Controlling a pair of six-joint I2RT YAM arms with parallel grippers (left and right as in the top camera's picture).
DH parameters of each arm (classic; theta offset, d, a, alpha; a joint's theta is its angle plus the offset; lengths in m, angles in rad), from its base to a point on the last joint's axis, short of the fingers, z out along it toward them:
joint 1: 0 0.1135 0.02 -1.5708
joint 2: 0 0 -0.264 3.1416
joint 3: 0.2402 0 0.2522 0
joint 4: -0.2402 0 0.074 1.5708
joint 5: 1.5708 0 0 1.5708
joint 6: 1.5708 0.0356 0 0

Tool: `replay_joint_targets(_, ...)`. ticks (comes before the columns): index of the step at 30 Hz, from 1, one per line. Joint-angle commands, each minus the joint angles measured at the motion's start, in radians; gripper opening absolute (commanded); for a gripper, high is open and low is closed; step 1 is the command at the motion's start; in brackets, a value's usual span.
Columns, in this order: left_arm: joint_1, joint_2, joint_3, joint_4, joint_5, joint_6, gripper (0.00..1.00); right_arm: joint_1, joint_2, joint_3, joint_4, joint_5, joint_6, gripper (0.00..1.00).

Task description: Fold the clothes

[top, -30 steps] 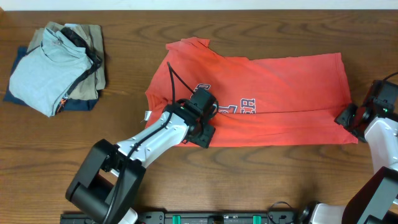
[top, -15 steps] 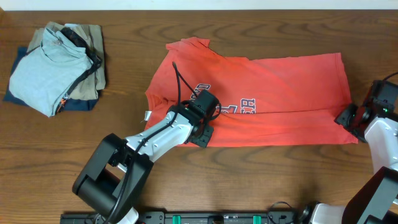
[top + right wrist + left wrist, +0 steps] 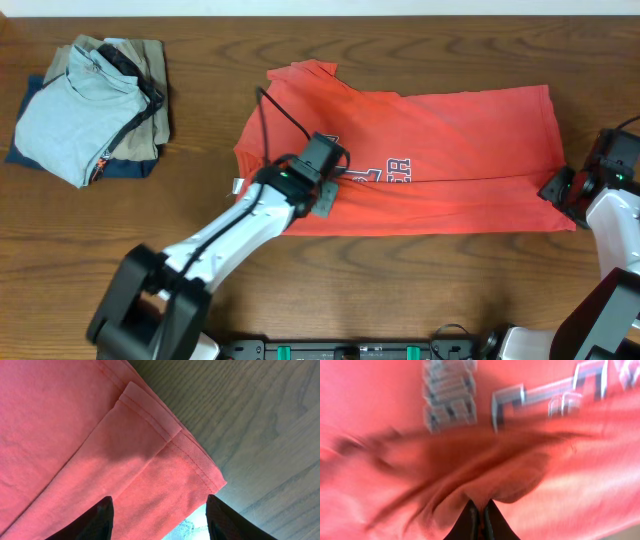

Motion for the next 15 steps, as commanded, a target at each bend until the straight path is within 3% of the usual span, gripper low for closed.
replay_joint_targets(1,0.034,-0.018,0.026,0.034,-0.046,-0.016,0.06,-0.008,0.007,0.0,0.002,-0.001,0.006,0.58)
replay_joint_targets(15,0.04,-0.002,0.026,0.095,-0.047,-0.018,0.06,-0.009,0.034,-0.04,0.122,0.003,0.006,0.58)
